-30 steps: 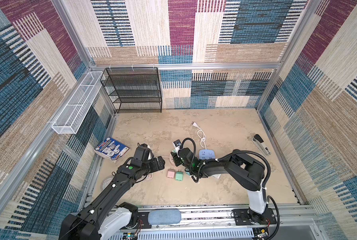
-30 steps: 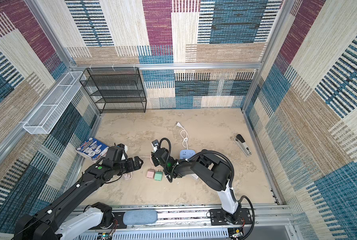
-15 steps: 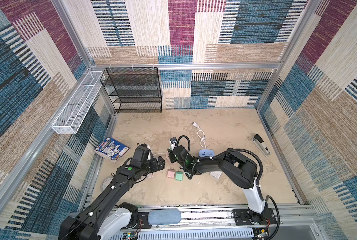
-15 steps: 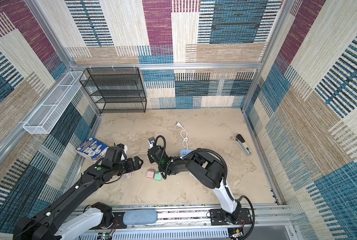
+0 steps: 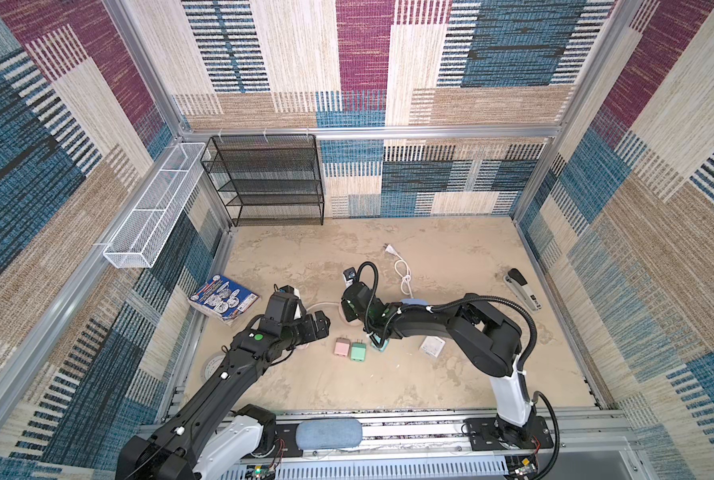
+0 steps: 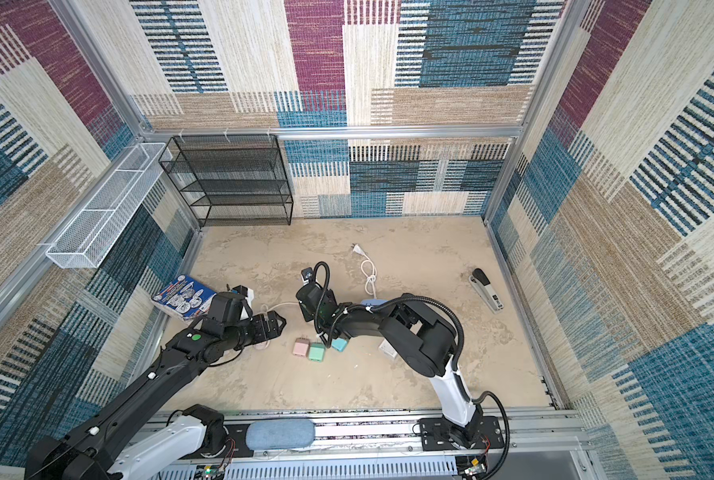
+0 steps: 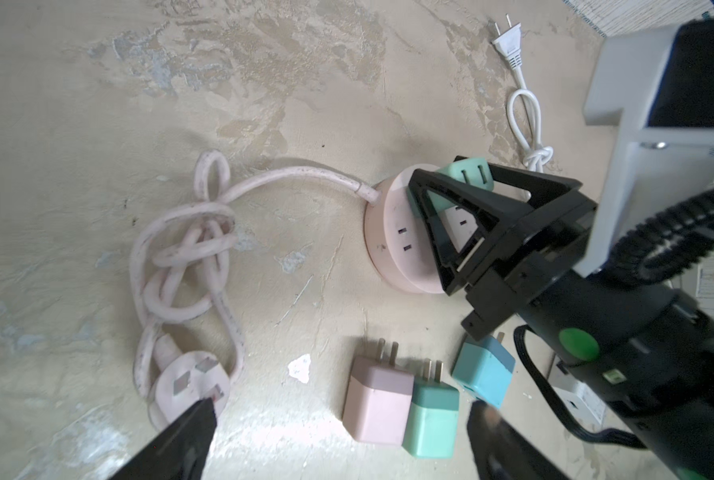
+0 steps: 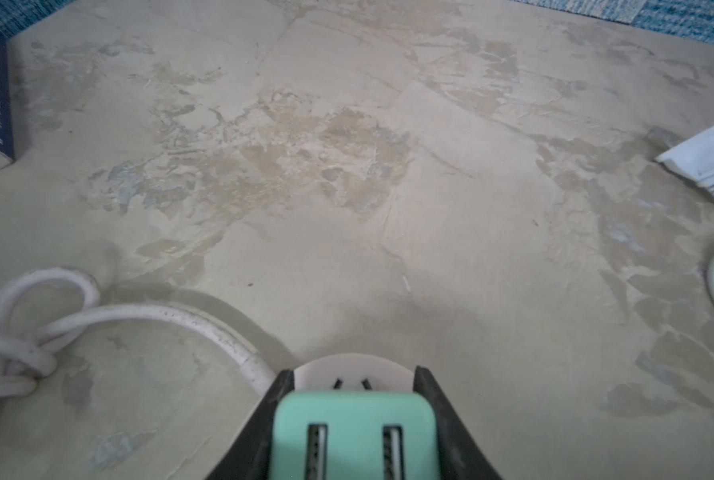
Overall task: Insert the plug
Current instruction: 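Press the green adapter down into the pink power strip with the right gripper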
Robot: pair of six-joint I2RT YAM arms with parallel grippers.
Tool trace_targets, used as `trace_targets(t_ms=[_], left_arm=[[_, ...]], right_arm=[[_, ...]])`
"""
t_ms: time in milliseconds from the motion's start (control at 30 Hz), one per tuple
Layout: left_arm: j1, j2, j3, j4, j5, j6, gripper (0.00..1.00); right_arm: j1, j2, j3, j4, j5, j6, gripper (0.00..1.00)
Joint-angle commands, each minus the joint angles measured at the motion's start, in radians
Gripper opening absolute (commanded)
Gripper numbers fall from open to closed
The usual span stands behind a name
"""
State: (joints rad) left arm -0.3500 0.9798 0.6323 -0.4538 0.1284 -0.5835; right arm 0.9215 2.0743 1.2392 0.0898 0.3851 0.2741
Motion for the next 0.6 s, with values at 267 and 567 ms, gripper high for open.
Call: trace_targets(t_ms=[267,567], left_arm=[[0.001,-0.006,0.021,-0.006,-0.020,0.008,0.99],[0.001,-0.007,0.018,0.002,-0.025,0.007,0.99]], right_arm=[[-0.006,-0.037,0.013,-0.575,-0.035,0.039,0.56],[-0.030,-0.112,0.027,-0.527,-0.095,0.023,0.72]])
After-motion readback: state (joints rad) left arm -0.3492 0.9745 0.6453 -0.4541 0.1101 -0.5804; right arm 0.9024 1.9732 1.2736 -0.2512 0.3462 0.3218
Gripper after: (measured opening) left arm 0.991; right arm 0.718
